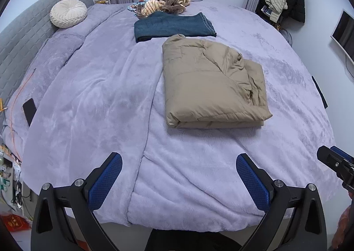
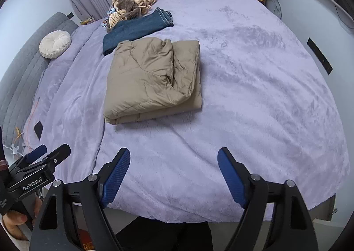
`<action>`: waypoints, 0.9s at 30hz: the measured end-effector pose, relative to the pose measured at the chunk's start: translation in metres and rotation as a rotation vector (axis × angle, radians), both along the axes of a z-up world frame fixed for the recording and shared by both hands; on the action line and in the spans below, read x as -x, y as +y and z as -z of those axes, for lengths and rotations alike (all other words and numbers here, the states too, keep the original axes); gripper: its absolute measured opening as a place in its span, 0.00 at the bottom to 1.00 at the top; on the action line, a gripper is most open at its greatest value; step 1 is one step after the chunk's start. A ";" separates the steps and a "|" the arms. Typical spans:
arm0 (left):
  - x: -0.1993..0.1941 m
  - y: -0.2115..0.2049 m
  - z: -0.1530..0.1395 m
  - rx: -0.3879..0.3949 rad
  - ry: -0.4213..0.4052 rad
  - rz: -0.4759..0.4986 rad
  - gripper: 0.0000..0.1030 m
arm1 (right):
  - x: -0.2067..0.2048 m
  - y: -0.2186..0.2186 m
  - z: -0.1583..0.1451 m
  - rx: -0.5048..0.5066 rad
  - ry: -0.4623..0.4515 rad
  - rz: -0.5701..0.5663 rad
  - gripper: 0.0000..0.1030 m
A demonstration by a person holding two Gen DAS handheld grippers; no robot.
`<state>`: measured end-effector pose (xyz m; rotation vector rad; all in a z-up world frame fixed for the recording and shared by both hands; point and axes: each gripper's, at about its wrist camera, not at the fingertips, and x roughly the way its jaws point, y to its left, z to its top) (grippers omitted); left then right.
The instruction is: Fold large clothes
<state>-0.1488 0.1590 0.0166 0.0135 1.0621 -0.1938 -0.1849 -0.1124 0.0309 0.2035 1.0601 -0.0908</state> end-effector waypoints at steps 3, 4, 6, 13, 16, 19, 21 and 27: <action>-0.011 0.011 -0.011 -0.014 -0.026 -0.002 1.00 | -0.014 0.016 -0.010 0.057 -0.031 0.002 0.82; -0.014 0.015 -0.015 -0.020 -0.035 -0.003 1.00 | -0.019 0.020 -0.011 0.060 -0.039 0.007 0.82; -0.019 0.023 -0.021 -0.025 -0.055 -0.012 1.00 | -0.028 0.028 -0.013 0.066 -0.047 0.024 0.83; -0.037 0.041 -0.034 -0.035 -0.080 -0.024 1.00 | -0.043 0.043 -0.028 0.111 -0.074 0.054 0.83; -0.039 0.042 -0.035 -0.037 -0.076 -0.024 1.00 | -0.047 0.045 -0.033 0.129 -0.081 0.064 0.83; -0.041 0.043 -0.037 -0.037 -0.077 -0.028 1.00 | -0.049 0.046 -0.037 0.139 -0.085 0.064 0.83; -0.042 0.043 -0.037 -0.033 -0.075 -0.029 1.00 | -0.050 0.047 -0.037 0.140 -0.084 0.063 0.83; -0.044 0.044 -0.038 -0.036 -0.073 -0.030 1.00 | -0.049 0.049 -0.037 0.140 -0.084 0.065 0.83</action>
